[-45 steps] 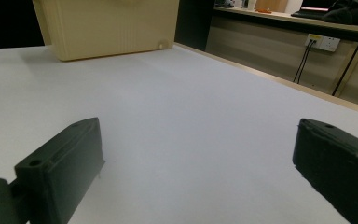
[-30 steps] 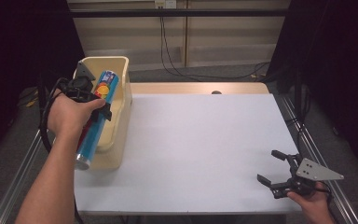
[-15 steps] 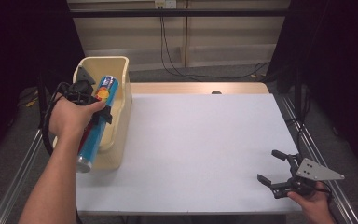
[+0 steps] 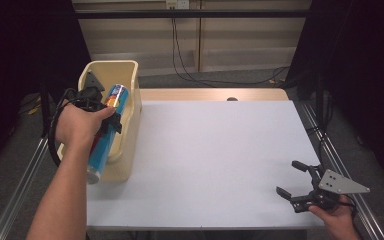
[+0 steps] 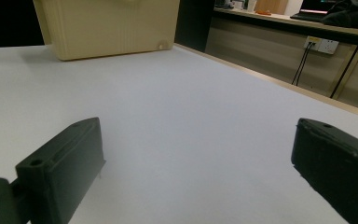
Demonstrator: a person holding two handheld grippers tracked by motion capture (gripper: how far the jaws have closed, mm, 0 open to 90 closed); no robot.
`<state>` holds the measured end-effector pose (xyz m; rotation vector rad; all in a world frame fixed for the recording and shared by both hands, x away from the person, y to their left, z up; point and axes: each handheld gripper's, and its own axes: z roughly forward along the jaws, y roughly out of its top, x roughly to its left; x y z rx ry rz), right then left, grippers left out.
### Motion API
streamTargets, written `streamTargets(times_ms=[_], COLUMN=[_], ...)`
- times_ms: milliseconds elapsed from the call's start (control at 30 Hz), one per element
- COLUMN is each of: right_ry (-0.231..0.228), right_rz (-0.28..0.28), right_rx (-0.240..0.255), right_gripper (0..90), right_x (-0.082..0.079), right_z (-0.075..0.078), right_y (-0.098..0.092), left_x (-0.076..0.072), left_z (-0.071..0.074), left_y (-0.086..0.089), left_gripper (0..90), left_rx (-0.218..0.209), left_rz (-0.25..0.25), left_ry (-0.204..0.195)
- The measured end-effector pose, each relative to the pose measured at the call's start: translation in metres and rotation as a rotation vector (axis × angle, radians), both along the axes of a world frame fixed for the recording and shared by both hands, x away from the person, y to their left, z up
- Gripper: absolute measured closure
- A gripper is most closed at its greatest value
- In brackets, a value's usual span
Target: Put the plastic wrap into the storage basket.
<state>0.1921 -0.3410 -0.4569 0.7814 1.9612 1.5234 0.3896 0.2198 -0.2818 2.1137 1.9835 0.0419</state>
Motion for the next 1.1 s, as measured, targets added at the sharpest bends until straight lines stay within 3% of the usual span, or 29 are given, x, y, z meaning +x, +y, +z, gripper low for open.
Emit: streamTargets(times_ms=[167, 200, 267, 367, 433, 667, 1100], right_ry=[-0.002, 0.002, 0.004, 0.001, 0.000, 0.004, 0.003], right_rz=[0.002, 0.001, 0.003, 0.003, 0.004, 0.006, 0.008], right_rx=[-0.004, -0.002, -0.002, -0.001, -0.002, -0.001, -0.001], right_gripper=[1.5, 1.5, 1.5, 1.5, 1.5, 1.4, 1.4], right_x=[0.000, 0.000, 0.000, 0.001, 0.001, 0.000, 0.001], right_z=[0.000, 0.000, -0.001, 0.000, 0.000, 0.000, 0.000], right_y=[0.000, 0.000, 0.000, 0.001, 0.001, 0.001, 0.003], left_x=[0.002, 0.003, 0.003, 0.001, 0.000, -0.003, -0.005], left_z=[-0.007, -0.004, 0.011, 0.032, 0.037, 0.030, 0.024], left_y=[-0.002, -0.002, -0.001, -0.004, -0.006, -0.019, -0.054], left_gripper=[31.7, 31.1, 30.8, 29.6, 29.6, 27.4, 20.1], left_rx=[0.014, 0.010, -0.029, -0.030, -0.039, -0.099, -0.148], left_rz=[-0.008, 0.001, 0.024, 0.007, -0.004, -0.056, -0.183], left_ry=[0.019, 0.003, -0.067, -0.093, -0.103, -0.134, -0.151])
